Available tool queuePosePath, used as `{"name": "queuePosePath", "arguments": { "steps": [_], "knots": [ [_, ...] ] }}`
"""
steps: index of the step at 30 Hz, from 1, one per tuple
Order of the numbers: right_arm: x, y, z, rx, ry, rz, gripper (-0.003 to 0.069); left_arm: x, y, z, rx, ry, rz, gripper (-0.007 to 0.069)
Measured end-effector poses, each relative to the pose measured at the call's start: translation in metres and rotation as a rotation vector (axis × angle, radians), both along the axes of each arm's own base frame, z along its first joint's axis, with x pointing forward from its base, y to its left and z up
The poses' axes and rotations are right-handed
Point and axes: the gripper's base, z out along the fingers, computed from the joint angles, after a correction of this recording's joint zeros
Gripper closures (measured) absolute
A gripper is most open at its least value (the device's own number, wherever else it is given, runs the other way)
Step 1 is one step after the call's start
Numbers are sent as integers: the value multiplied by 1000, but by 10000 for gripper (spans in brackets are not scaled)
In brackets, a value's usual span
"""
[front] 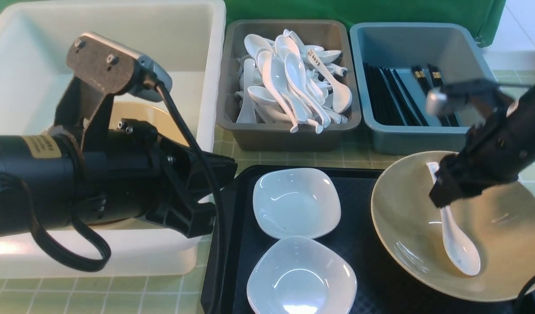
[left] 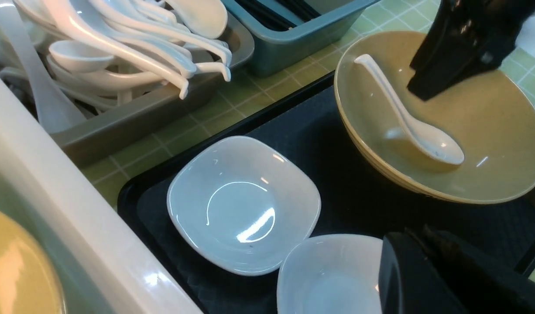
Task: On green table put chopsticks spoon bowls plates into blue grey white boxes.
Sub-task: 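Reach down and grasp the white spoon resting in the bowl with the right gripper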
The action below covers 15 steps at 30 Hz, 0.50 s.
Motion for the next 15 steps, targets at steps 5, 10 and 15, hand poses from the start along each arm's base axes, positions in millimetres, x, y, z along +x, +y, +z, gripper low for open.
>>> {"name": "queuePosePath", "arguments": {
  "steps": [5, 10, 15],
  "knots": [
    [10, 0, -29, -1, -6, -42, 255, 0, 0, 0, 0, 0, -1, 626],
    [14, 0, -40, -6, 3, -47, 309, 0, 0, 0, 0, 0, -1, 626],
    [13, 1, -26, 3, 4, -26, 532, 0, 0, 0, 0, -1, 0, 626]
  ]
}}
